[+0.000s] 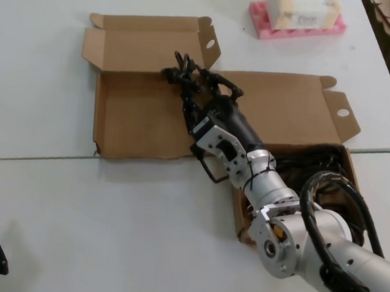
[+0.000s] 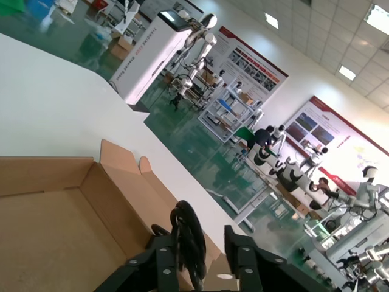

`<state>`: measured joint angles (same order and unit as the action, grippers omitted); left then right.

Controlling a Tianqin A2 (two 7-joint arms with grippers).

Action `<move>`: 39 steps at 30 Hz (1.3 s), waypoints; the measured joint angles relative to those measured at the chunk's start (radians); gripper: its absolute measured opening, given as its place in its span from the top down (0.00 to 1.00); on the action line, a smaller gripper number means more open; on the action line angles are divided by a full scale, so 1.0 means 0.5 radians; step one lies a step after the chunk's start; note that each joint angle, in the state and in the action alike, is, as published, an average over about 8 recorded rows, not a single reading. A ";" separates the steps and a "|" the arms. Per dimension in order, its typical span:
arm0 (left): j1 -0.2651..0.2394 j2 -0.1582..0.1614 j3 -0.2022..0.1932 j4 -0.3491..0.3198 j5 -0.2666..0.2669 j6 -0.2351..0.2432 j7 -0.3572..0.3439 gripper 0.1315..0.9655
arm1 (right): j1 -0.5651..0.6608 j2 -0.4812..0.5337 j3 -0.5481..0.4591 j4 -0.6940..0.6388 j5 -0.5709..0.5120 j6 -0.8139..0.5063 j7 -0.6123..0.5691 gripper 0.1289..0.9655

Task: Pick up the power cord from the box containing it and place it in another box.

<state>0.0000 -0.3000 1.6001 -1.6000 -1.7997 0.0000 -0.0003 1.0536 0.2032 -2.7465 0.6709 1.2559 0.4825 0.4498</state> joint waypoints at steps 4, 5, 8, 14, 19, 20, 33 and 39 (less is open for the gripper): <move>0.000 0.000 0.000 0.000 0.000 0.000 0.000 0.96 | 0.001 0.054 -0.008 0.073 0.091 -0.027 0.000 0.80; 0.000 0.000 0.000 0.000 0.000 0.000 0.000 0.96 | 0.001 0.073 -0.009 0.102 0.125 -0.039 0.000 0.78; 0.000 0.000 0.000 0.000 0.000 0.000 0.000 0.96 | -0.004 0.149 0.013 0.227 0.255 -0.102 0.000 0.71; 0.000 0.000 0.000 0.000 0.000 0.000 0.000 0.96 | -0.094 0.317 0.258 0.572 0.523 -0.395 0.000 0.59; 0.000 0.000 0.000 0.000 0.000 0.000 0.000 0.96 | -0.261 0.372 0.639 0.805 0.826 -0.782 0.000 0.43; 0.000 0.000 0.000 0.000 0.000 0.000 0.000 0.96 | -0.300 0.370 0.726 0.837 0.909 -0.870 0.000 0.40; 0.000 0.000 0.000 0.000 0.000 0.000 0.000 0.96 | -0.691 0.258 1.726 1.345 1.438 -1.679 0.000 0.16; 0.000 0.000 0.000 0.000 0.000 0.000 0.000 0.96 | -0.790 0.312 1.921 1.718 1.436 -1.641 0.000 0.09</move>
<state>0.0000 -0.3000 1.6000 -1.6000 -1.7997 0.0000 -0.0003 0.6588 0.3593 -1.7862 1.5300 1.9741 -0.3378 0.4498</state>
